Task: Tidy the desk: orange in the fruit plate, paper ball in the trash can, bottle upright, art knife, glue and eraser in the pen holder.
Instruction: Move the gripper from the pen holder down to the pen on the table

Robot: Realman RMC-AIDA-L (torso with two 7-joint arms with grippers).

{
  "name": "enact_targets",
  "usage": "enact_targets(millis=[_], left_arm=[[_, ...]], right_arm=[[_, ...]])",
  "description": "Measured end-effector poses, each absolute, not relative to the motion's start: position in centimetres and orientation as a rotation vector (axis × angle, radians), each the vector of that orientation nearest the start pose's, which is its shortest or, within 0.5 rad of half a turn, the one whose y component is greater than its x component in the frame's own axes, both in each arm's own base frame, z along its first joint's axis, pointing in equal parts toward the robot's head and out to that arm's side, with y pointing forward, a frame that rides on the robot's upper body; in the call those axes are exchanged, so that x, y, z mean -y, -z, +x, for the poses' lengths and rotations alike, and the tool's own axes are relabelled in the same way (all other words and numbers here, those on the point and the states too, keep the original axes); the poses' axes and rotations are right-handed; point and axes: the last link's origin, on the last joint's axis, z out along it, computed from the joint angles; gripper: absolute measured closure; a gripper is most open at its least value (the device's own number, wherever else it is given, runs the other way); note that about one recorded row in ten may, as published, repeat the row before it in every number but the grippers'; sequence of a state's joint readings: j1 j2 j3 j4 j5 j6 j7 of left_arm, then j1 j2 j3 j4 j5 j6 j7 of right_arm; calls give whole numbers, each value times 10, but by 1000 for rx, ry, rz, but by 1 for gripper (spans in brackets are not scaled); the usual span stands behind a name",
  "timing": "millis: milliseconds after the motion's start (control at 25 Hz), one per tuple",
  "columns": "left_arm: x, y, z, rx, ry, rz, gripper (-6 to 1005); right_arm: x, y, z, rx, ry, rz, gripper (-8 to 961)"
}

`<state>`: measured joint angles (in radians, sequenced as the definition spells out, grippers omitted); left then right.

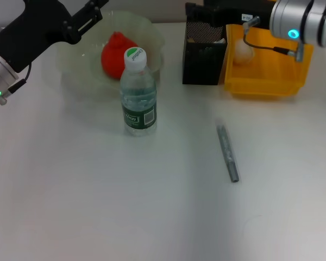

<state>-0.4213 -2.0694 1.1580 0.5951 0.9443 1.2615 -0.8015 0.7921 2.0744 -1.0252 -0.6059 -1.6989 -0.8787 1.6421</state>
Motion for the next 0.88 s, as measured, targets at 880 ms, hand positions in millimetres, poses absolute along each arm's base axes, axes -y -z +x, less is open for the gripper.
enact_targets(millis=[880], left_arm=[[-369,-24,-236,189,989,-2072,332]], right_arm=[[-410,24,154,-1305,465,-2417,460]])
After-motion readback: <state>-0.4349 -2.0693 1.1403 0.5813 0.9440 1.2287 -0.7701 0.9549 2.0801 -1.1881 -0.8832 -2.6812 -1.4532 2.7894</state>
